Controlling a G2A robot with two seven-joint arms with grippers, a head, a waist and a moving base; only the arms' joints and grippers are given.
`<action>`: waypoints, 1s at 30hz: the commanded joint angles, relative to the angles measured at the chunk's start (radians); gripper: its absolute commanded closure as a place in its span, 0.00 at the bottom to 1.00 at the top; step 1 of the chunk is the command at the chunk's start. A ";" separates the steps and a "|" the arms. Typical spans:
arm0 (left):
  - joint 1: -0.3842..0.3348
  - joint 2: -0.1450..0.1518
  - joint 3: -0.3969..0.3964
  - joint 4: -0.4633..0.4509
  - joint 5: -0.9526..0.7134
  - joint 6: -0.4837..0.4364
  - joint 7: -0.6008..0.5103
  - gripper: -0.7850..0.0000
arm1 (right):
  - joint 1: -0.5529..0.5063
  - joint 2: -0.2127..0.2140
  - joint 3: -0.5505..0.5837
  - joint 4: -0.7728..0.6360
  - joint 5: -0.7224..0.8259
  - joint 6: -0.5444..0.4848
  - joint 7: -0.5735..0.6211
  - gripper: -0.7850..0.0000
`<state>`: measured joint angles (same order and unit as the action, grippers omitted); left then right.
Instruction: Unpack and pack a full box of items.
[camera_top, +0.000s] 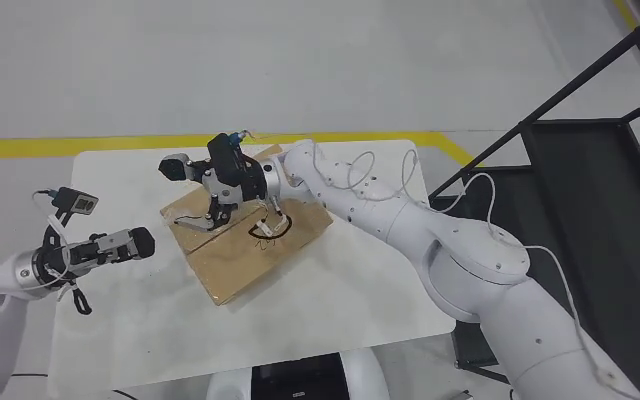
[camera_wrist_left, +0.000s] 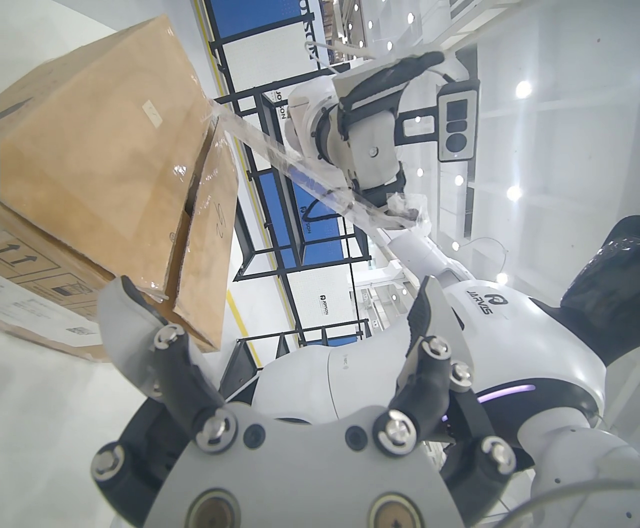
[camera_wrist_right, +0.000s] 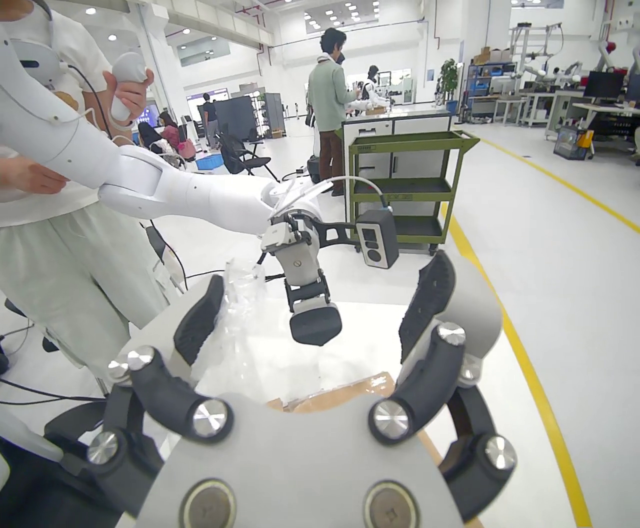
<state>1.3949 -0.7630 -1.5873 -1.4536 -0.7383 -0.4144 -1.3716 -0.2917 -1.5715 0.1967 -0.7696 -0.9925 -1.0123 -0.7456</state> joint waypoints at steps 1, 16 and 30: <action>-0.001 -0.002 0.007 0.000 0.000 0.000 0.001 0.00 | 0.015 -0.008 -0.003 0.004 -0.065 0.000 -0.027 0.00; -0.022 -0.017 0.042 0.019 0.012 -0.012 0.020 0.00 | 0.049 -0.055 0.039 0.009 -0.135 0.000 -0.062 0.00; -0.004 -0.014 -0.015 -0.003 0.036 -0.008 0.019 0.00 | 0.038 0.006 0.057 0.087 -0.040 0.000 -0.062 0.00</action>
<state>1.3921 -0.7777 -1.5972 -1.4465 -0.7055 -0.4201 -1.3527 -0.2542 -1.5750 0.2590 -0.6902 -1.0302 -1.0123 -0.8078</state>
